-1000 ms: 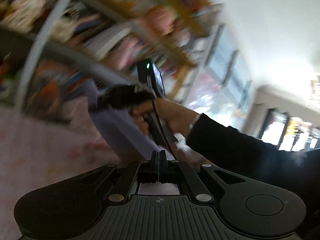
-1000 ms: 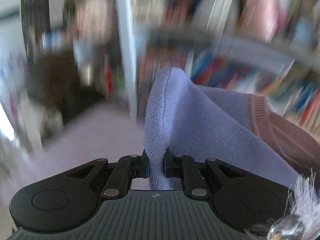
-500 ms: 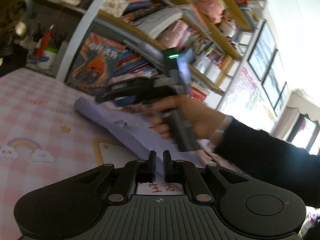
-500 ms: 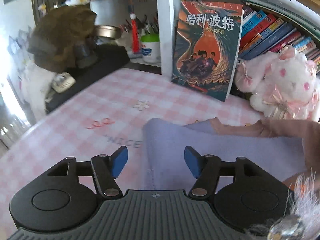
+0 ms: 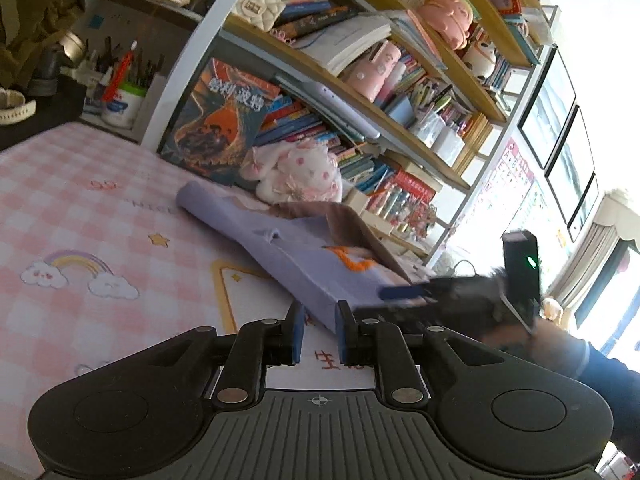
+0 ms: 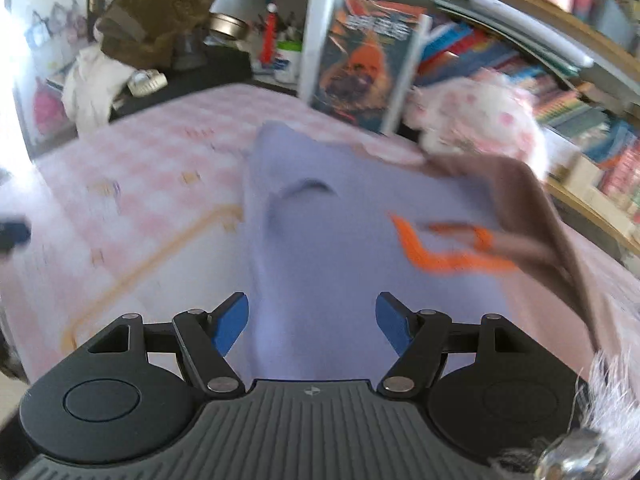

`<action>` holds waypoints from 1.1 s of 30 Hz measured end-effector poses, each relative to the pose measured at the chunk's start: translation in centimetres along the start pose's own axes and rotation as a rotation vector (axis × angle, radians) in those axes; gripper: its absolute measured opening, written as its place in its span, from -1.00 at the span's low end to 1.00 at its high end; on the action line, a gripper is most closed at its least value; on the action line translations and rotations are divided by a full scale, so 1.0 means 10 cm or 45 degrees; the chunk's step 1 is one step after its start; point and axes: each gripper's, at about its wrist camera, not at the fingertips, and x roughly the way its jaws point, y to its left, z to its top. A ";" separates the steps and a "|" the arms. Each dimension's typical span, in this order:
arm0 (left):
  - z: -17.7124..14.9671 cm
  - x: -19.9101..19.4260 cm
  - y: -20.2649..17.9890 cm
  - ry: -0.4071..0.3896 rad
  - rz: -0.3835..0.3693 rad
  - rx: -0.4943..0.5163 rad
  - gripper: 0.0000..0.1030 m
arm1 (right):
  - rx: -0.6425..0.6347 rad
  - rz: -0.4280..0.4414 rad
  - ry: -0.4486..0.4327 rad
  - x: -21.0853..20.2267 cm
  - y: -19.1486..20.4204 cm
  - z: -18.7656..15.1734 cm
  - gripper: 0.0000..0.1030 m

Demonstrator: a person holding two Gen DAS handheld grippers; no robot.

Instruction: Fold clothes

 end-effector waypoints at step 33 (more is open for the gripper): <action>-0.11 0.10 -0.23 0.062 0.062 0.073 -0.67 | 0.036 0.095 0.021 -0.18 -0.10 -0.63 -0.13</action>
